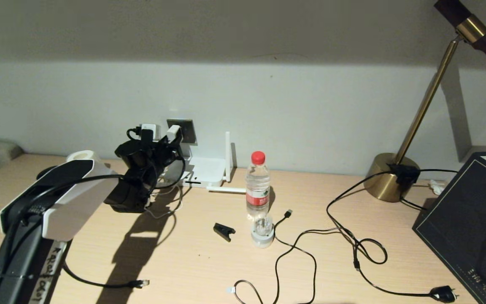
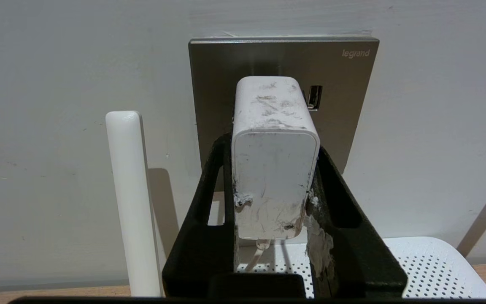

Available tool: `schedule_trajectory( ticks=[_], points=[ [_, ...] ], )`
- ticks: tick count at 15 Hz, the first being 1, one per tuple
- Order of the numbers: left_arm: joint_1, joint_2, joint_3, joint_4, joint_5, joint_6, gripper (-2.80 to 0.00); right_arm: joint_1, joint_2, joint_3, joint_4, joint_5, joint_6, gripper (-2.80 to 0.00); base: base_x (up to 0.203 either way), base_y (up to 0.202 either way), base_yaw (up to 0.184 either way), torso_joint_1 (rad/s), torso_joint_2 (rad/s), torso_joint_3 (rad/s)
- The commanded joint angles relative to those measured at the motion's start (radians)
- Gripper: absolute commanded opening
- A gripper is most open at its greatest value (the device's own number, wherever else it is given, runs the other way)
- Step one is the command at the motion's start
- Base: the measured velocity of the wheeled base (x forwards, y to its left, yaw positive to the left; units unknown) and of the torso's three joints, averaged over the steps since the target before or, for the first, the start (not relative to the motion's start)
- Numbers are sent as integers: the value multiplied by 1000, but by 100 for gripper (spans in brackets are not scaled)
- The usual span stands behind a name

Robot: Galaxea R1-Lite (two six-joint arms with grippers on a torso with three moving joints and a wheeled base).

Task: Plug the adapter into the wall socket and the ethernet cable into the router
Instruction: Plug plug into socket

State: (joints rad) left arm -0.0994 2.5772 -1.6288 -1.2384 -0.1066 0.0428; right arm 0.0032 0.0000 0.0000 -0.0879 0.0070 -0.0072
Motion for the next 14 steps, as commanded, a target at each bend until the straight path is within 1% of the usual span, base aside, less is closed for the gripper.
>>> schedule_trajectory(
  ticks=[1,14],
  points=[
    [0,8,-18,1,-1,0,-280,0,2,35,-1,1,0,-280,0,0,0,0,0,0],
    [0,4,-29,13,-1,0,-280,0,2,35,-1,1,0,-280,0,0,0,0,0,0]
  ],
)
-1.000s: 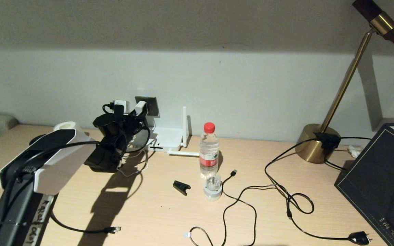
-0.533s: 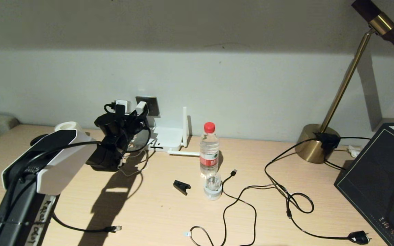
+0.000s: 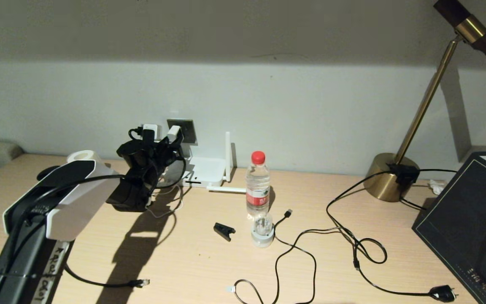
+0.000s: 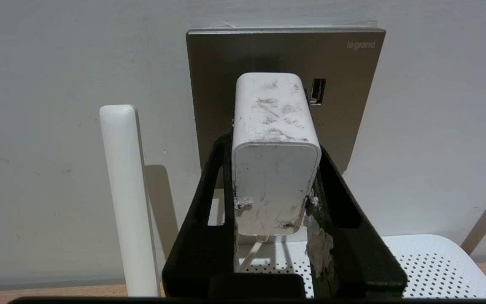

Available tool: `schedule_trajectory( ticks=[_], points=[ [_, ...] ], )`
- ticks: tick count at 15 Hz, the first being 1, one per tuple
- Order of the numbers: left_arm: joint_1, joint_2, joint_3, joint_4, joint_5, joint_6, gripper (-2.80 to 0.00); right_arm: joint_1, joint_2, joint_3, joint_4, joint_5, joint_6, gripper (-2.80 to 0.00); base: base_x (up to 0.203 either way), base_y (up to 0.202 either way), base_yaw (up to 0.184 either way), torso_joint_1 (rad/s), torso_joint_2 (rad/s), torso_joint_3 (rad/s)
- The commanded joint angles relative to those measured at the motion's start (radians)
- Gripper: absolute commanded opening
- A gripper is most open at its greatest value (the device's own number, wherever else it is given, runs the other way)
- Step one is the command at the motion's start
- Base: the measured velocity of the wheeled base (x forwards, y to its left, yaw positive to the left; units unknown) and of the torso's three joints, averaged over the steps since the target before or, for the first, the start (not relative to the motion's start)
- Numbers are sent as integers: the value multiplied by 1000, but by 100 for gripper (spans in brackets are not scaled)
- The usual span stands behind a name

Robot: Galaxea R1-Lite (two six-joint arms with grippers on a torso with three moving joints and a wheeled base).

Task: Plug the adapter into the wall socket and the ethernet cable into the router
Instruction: Plug plug into socket

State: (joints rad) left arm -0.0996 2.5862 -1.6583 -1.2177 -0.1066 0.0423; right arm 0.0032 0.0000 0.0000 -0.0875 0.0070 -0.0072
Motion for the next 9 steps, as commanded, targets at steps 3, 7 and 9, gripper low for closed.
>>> schedule_trajectory(
  ticks=[3,7,9],
  points=[
    [-2,-4,-1,-8,0,0,-280,1,2,35,-1,1,0,-280,0,0,0,0,0,0],
    [-18,-8,0,-8,28,-1,-280,0,2,35,0,1,0,-280,0,0,0,0,0,0],
    [-25,-8,0,-7,36,-1,-280,1,2,35,-1,1,0,-280,0,0,0,0,0,0]
  ],
)
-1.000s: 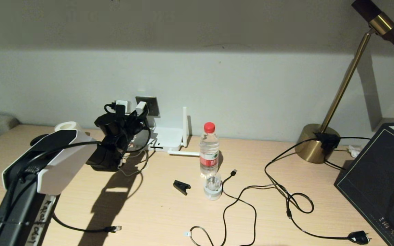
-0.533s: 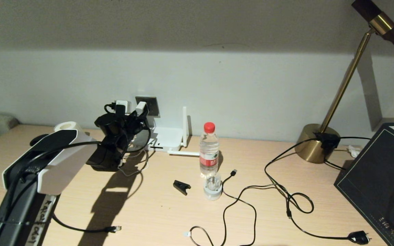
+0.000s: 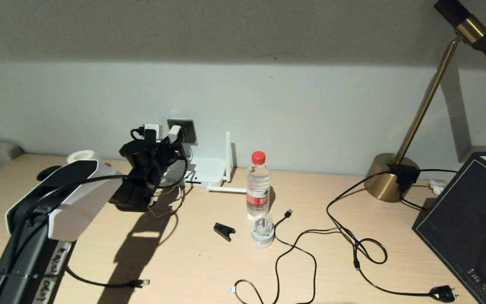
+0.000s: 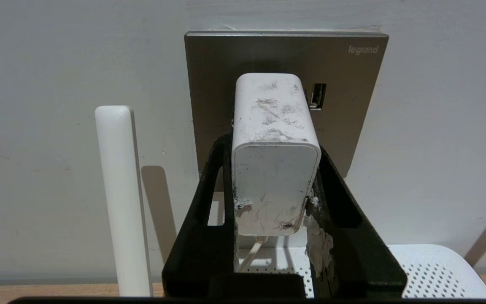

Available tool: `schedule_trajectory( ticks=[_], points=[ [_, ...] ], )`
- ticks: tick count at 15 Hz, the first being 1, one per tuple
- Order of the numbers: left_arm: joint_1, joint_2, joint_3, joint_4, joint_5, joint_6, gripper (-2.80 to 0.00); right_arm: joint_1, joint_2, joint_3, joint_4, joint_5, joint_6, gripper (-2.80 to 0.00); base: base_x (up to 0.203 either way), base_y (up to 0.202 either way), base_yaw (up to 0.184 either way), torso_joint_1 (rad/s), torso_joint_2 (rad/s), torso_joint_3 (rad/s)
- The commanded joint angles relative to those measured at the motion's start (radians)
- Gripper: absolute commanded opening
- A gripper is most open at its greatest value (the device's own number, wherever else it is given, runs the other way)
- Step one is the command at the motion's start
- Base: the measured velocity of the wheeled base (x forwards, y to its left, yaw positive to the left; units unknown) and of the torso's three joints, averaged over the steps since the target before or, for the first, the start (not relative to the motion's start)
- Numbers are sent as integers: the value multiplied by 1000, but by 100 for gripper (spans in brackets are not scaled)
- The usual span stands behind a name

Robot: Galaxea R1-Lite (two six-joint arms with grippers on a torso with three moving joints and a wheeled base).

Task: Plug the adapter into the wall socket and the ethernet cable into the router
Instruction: Plug plug into socket

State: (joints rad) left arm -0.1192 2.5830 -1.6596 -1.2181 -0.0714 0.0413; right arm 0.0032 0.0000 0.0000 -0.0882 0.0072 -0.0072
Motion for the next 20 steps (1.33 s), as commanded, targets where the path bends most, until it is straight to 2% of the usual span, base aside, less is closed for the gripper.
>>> schedule_trajectory(
  ticks=[1,14,20],
  points=[
    [-10,-6,1,-6,6,0,-280,1,2,35,0,0,0,-280,0,0,0,0,0,0],
    [-16,-11,-2,15,9,1,-280,1,2,35,0,0,0,-280,0,0,0,0,0,0],
    [-13,13,-59,55,12,0,-280,0,2,35,-1,0,0,-280,0,0,0,0,0,0]
  ],
)
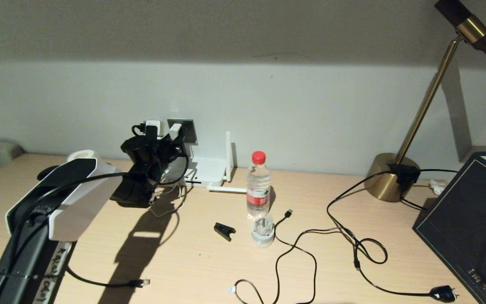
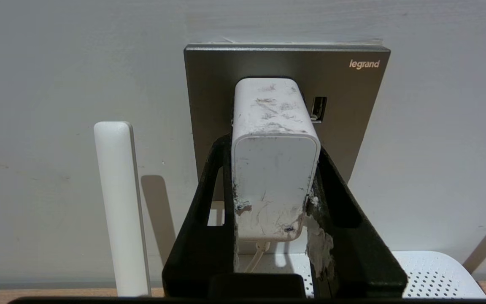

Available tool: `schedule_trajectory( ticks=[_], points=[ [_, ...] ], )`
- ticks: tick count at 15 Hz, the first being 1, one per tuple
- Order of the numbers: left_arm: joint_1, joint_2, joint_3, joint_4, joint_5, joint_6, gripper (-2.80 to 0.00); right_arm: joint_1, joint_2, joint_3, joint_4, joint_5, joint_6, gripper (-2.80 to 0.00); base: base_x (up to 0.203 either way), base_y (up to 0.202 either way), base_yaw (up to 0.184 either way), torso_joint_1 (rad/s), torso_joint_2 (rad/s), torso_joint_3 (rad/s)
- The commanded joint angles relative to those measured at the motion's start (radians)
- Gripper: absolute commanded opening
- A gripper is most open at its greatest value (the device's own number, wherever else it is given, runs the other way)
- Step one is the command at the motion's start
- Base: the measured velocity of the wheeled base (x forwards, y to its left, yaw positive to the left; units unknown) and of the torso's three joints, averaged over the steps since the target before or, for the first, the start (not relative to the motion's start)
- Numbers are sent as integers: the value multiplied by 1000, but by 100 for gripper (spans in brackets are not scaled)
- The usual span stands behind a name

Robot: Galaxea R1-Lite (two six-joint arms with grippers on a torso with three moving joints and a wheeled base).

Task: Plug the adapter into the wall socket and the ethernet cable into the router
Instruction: Plug plug into socket

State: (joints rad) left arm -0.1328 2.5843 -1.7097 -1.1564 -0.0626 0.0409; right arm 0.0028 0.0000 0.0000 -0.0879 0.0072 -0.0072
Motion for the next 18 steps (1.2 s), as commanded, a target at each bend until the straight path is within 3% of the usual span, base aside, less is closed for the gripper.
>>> schedule_trajectory(
  ticks=[1,15,18],
  points=[
    [-1,13,-10,-3,15,1,-280,0,2,35,-1,0,0,-280,0,0,0,0,0,0],
    [-2,38,-21,-3,41,1,-280,0,2,35,-1,0,0,-280,0,0,0,0,0,0],
    [-2,67,-77,-4,42,1,-280,2,2,35,-1,0,0,-280,0,0,0,0,0,0]
  ],
)
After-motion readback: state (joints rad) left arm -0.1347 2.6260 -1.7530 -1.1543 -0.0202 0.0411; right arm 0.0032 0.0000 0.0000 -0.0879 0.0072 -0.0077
